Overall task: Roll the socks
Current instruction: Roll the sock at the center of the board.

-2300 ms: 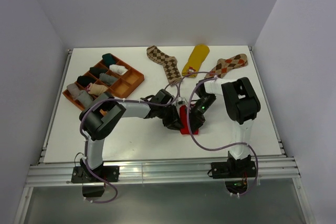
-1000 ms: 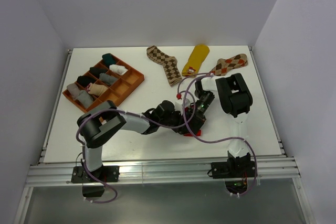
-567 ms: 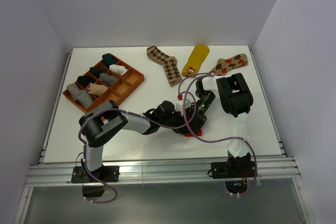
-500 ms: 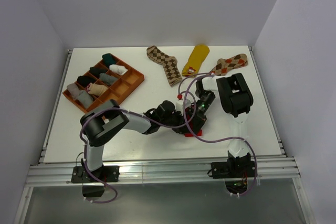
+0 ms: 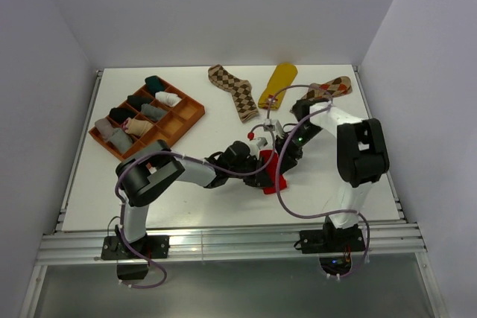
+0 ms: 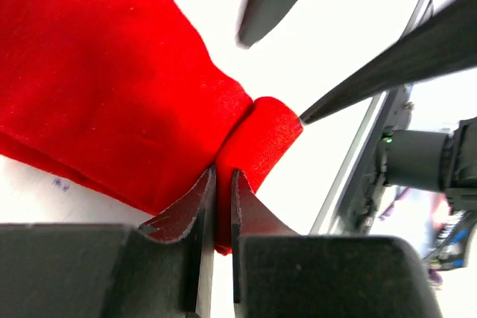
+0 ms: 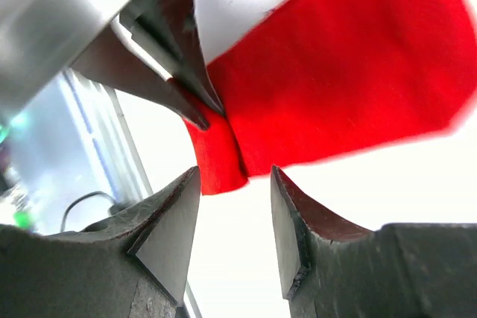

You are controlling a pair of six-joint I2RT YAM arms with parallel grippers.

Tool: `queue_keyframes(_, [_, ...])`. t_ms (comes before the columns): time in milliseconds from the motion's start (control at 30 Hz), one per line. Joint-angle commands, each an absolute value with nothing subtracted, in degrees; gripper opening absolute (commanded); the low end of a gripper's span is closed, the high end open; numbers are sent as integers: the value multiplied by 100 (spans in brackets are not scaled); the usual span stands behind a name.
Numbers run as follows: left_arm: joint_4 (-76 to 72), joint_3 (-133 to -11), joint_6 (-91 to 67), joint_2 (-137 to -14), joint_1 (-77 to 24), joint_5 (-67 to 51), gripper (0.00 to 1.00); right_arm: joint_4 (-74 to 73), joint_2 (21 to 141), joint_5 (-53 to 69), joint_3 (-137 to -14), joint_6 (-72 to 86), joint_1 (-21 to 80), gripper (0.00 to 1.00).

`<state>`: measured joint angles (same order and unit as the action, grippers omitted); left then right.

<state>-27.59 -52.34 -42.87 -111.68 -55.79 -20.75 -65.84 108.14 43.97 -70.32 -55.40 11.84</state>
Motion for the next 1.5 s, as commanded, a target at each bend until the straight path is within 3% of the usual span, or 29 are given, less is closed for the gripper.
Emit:
queue_keyframes(0, [-2118, -4879, -4815, -11452, -5459, -2205, 0, -6057, 10109, 4474, -6760, -5344, 898, 50])
queue_keyframes(167, [-2013, -4825, -5282, -11627, -5230, -2767, 0, -5337, 9099, 4325, -6075, -5230, 642, 50])
queue_keyframes(300, [-1591, -5062, -5510, -11838, -4984, -3443, 0, -4186, 7502, 4053, -4944, -4940, 694, 51])
queue_keyframes(400, [-1521, -5045, -5774, -11970, -4774, -4015, 0, -2897, 6630, 3545, -4021, -4834, 1010, 55])
queue_keyframes(533, [-821, -5194, -5556, -12129, -4579, -4341, 0, -2268, 5548, 3016, -3244, -4825, 1756, 64])
queue_keyframes(900, [448, -5932, -5150, -12673, -4359, -4359, 0, -1047, 5317, 1556, -2251, -4772, 4163, 64])
queue_keyframes(1133, [632, -6108, -5151, -12718, -4298, -4377, 0, -510, 5878, 958, -2057, -4860, 4921, 63])
queue_keyframes(1267, [782, -6214, -5071, -12726, -4254, -4342, 0, -466, 6274, 932, -2188, -4799, 5054, 56])
queue_keyframes(1400, [835, -6240, -5018, -12691, -4236, -4307, 0, -413, 6644, 835, -2320, -4650, 5054, 33])
queue_keyframes(1467, [722, -6162, -5062, -12622, -4210, -4298, 2, -483, 6671, 922, -2381, -4571, 5019, 28])
